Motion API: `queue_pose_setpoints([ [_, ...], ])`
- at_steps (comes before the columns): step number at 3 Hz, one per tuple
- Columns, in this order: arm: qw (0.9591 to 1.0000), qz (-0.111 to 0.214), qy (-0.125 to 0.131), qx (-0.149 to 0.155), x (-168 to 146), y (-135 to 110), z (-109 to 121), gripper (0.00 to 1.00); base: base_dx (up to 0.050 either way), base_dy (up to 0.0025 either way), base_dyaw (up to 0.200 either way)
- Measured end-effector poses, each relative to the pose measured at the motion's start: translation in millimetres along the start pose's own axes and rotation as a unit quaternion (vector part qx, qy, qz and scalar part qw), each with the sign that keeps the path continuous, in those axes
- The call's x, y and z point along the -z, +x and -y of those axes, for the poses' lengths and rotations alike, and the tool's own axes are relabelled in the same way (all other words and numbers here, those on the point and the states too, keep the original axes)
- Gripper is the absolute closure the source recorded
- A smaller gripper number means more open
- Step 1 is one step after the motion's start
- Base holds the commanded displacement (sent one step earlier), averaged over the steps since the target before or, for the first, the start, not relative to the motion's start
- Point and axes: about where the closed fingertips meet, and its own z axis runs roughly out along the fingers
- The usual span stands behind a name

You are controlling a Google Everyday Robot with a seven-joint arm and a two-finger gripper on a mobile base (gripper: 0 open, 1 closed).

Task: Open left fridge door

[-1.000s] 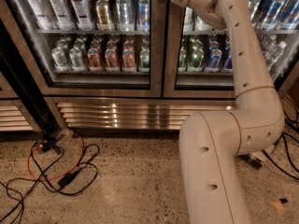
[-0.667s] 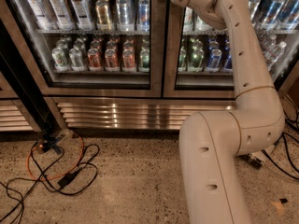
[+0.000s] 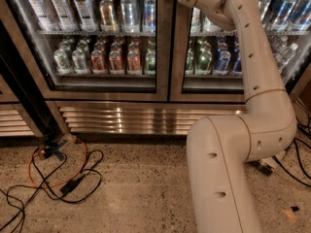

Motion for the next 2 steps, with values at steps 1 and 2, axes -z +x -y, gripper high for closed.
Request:
queue_pose_setpoints([
  [1,1.0000,0.000,0.000,0.000,0.3,0.4,0.3,1.00,0.000,0.00000,0.000],
  [2,1.0000,0.000,0.000,0.000,0.5,0.8,0.4,1.00,0.000,0.00000,0.000],
])
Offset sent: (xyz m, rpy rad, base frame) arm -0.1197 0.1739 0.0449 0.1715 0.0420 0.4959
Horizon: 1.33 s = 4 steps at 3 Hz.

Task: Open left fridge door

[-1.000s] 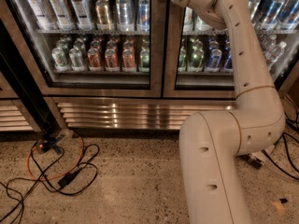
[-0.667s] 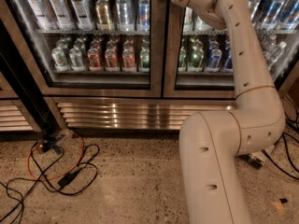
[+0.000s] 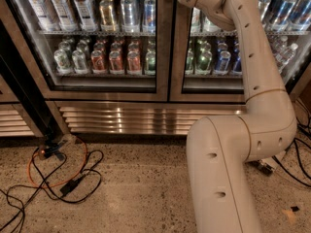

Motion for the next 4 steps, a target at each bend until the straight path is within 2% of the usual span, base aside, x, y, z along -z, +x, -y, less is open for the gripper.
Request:
queue_pose_setpoints([
  [1,1.0000,0.000,0.000,0.000,-0.1,-0.6,0.1,0.81,0.000,0.00000,0.000],
  [4,1.0000,0.000,0.001,0.000,0.2,-1.0,0.5,0.11,0.000,0.00000,0.000],
])
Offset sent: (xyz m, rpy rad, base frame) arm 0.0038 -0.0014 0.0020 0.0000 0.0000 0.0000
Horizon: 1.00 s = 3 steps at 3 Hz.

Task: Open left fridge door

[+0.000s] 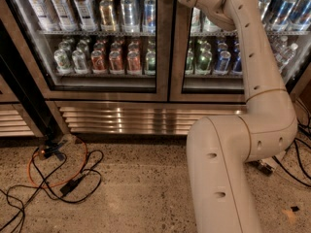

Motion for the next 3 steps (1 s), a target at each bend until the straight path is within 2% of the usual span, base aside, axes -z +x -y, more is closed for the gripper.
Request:
queue_pose_setpoints([
  [1,1.0000,0.000,0.000,0.000,-0.6,-0.5,-0.2,0.00,0.000,0.00000,0.000],
  [2,1.0000,0.000,0.000,0.000,-0.7,-0.6,-0.3,0.00,0.000,0.00000,0.000],
  [3,0.9972,-0.038,0.006,0.064,-2.5,-16.8,-4.9,0.00,0.000,0.00000,0.000],
])
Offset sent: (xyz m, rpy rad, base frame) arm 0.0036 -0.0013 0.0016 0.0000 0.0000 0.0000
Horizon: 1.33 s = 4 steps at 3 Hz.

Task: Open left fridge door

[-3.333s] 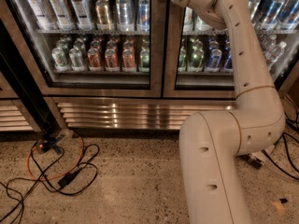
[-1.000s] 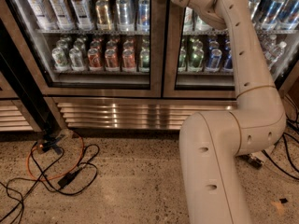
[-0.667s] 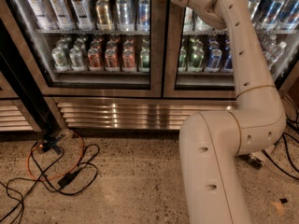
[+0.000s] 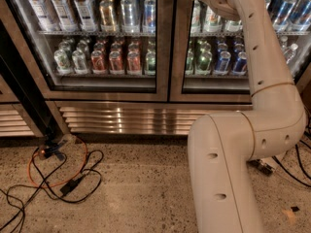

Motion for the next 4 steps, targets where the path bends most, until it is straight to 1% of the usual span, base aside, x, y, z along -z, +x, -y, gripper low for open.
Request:
queue_pose_setpoints([
  [1,1.0000,0.000,0.000,0.000,0.0,0.0,0.0,0.00,0.000,0.00000,0.000],
  [2,0.9988,0.038,0.001,-0.032,-2.7,-0.5,3.1,0.00,0.000,0.00000,0.000],
  [3,0.9969,0.050,-0.015,-0.058,-8.5,-3.0,-4.7,0.00,0.000,0.00000,0.000],
  [4,0.9969,0.050,-0.015,-0.058,-7.6,-5.5,-4.7,0.00,0.000,0.00000,0.000],
])
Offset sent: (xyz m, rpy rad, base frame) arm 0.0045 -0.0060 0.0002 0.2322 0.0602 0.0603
